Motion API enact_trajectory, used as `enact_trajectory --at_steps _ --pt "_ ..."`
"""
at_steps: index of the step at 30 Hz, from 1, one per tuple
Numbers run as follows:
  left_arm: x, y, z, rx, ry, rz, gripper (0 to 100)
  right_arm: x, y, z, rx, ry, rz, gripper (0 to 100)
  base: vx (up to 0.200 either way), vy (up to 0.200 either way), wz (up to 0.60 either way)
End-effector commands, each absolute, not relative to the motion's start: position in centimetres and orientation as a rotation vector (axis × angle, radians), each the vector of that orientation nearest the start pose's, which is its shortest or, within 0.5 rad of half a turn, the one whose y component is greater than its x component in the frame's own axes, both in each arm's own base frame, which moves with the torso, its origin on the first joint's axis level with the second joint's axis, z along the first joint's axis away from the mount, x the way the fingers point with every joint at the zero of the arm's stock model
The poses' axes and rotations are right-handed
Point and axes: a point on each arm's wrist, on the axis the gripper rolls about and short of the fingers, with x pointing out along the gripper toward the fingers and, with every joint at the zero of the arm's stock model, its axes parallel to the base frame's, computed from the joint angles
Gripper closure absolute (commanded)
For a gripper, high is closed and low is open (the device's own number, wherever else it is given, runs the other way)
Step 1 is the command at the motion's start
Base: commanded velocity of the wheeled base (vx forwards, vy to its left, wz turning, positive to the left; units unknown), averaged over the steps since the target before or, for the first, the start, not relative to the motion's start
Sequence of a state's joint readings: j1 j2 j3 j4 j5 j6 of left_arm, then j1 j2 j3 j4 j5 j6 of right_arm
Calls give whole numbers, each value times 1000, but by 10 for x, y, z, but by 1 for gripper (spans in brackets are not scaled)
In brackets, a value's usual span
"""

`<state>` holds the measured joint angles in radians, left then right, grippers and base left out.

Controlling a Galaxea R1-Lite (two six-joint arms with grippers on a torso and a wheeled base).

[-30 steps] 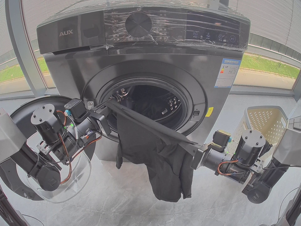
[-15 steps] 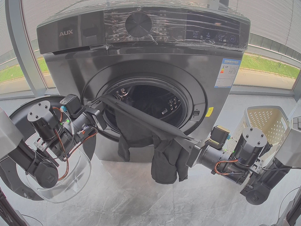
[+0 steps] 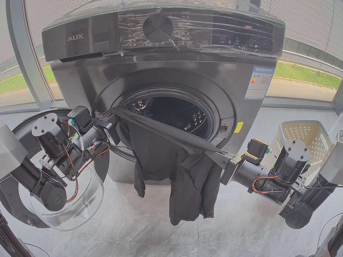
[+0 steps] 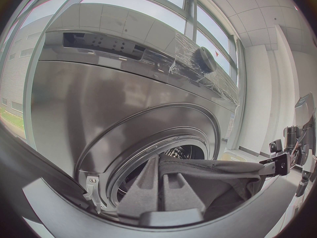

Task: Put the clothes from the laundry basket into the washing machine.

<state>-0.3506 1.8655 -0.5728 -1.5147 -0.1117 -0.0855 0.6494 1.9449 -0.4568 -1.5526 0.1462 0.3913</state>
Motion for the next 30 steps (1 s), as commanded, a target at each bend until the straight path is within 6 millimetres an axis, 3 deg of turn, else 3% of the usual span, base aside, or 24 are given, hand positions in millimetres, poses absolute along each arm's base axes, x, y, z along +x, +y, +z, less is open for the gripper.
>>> enact_trajectory --at_steps 1,11,30 --pt "286 -109 163 -111 -204 -475 100 244 185 115 386 95 785 100 0 0 0" --pt "282 -115 160 -111 -188 -499 100 266 195 126 421 -7 672 100 0 0 0" --pt "281 -115 154 -101 -165 -501 100 269 198 137 435 -53 680 100 0 0 0"
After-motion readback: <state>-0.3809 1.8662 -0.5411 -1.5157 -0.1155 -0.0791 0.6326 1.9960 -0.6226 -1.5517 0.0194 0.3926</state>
